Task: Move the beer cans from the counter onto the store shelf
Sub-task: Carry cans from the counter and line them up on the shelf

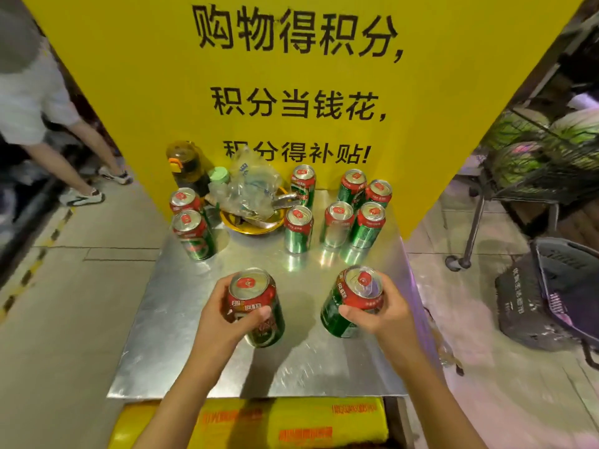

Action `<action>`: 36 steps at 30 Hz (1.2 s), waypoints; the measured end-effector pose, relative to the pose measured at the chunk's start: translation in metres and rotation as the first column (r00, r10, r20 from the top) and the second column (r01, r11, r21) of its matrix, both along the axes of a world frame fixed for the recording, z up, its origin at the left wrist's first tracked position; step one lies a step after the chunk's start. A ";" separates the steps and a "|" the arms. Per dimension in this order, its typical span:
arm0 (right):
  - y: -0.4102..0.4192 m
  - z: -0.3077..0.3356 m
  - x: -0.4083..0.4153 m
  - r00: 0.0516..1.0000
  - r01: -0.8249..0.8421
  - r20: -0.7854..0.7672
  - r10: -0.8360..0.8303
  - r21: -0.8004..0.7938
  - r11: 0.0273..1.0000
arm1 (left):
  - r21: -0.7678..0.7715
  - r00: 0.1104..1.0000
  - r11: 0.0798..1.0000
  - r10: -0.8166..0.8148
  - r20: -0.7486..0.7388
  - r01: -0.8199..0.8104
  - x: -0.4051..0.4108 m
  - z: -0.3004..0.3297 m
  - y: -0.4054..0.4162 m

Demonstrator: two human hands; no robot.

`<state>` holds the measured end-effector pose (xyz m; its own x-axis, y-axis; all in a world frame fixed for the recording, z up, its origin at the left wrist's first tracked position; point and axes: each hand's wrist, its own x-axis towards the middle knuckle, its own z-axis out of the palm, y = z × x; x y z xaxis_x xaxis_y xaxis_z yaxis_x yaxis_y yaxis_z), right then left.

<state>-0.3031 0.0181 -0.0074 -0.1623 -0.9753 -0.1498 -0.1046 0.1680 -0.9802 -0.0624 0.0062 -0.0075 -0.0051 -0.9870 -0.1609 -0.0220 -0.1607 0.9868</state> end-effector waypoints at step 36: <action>0.108 0.043 0.579 0.352 -0.928 0.088 0.932 -0.095 0.360 | -0.066 0.264 0.261 0.964 -0.030 -0.963 0.458 0.069 0.355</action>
<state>0.2758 0.1256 0.0352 0.8662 -0.4948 -0.0706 -0.0753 0.0105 -0.9971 0.3959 0.3611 0.0616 0.9580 -0.2705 -0.0951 0.0940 -0.0172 0.9954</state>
